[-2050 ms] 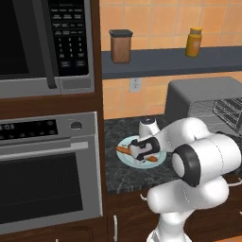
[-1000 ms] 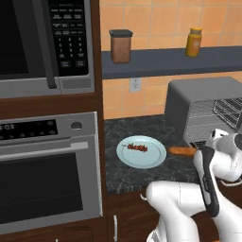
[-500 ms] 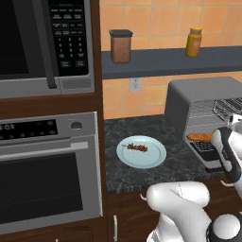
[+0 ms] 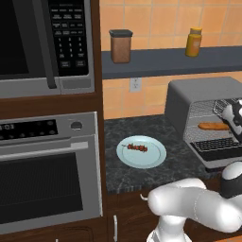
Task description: Pick up the kebab skewer and baguette bread, and place them inside the toaster oven. Close the toaster oven door and start by setting the timer.
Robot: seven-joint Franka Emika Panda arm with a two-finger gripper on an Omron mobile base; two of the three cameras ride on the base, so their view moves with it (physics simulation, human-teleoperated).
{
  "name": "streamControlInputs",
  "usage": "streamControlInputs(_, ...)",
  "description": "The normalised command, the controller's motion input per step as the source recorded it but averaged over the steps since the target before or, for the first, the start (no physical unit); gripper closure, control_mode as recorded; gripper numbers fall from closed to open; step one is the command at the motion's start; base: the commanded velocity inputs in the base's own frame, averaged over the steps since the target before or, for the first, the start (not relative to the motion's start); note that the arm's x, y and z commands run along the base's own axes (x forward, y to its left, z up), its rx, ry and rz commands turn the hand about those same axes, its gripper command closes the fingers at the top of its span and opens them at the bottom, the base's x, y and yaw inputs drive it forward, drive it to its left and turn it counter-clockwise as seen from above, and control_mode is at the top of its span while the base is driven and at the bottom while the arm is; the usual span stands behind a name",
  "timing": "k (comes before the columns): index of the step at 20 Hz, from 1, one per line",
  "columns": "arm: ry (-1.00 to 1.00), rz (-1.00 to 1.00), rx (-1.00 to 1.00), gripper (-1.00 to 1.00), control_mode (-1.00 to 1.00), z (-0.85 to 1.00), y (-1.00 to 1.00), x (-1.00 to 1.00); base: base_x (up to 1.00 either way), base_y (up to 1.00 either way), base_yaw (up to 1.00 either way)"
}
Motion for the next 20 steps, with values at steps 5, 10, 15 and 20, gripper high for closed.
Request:
streamControlInputs(5,0.00,0.06,-0.01,1.00,-1.00,-0.25,-0.24,0.40,0.00,0.00,0.00)
streamControlInputs(10,0.01,0.00,-0.01,1.00,-1.00,-0.49,0.00,0.61,0.00,0.00,0.00)
streamControlInputs(15,0.00,0.00,-0.01,1.00,-1.00,-0.34,-0.24,0.35,0.00,0.00,0.00)
streamControlInputs(20,0.00,0.01,-0.01,1.00,-1.00,-0.13,-0.21,0.20,0.00,0.00,0.00)
